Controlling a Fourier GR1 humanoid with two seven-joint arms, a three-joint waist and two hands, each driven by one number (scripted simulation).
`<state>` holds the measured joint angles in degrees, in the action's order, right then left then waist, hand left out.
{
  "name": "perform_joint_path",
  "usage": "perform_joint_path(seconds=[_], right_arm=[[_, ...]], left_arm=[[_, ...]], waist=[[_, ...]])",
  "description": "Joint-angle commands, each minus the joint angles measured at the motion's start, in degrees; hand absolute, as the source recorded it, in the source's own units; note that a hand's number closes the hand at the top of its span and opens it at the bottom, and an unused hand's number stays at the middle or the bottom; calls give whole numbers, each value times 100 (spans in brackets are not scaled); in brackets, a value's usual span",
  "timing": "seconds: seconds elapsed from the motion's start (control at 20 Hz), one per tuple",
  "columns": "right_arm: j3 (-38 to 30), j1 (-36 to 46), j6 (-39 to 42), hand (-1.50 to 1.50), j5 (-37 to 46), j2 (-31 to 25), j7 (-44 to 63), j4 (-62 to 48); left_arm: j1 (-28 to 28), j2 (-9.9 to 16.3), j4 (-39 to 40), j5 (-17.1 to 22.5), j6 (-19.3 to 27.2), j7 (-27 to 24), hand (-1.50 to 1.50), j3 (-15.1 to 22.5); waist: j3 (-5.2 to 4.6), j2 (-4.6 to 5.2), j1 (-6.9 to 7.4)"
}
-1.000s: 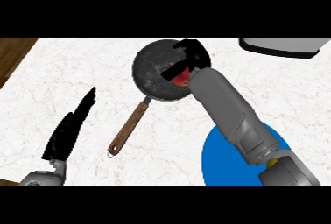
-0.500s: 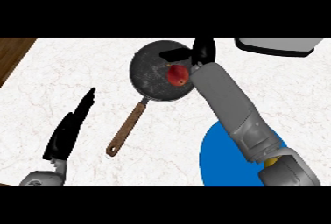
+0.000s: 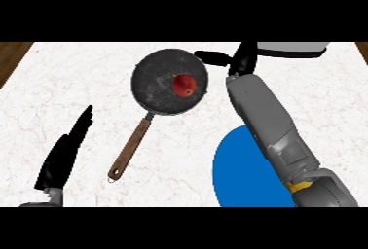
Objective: Pick the pear from the plate and place it in the pan
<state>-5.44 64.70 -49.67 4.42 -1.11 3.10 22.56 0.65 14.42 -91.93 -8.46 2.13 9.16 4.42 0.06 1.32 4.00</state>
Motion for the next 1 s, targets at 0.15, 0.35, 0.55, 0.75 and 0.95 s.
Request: perform_joint_path(seconds=[0.15, 0.35, 0.55, 0.75, 0.95], right_arm=[[-240, -957, 387, -150, -181, -235, -1229, 353], [74, -1501, 829, -150, -26, -630, -833, 1011], [125, -2367, 1322, -150, -143, -1044, -782, 1942], [366, -2883, 1761, -150, -52, -1518, 9, 2970], [245, -3285, 2108, -150, -129, -1770, 108, 3624]], left_arm=[[324, -73, 39, -14, 61, -157, 0, -134], [241, 66, -56, 77, -64, 127, 0, -358], [562, -171, -189, -46, 58, -7, 0, -191], [441, 44, 27, 157, -142, -248, 0, -601], [98, -94, 200, -121, -101, -100, 0, -498]], waist=[[-3, -97, -303], [-6, -161, -444], [-7, -168, -478], [-12, -170, -481], [-9, -144, -431]])
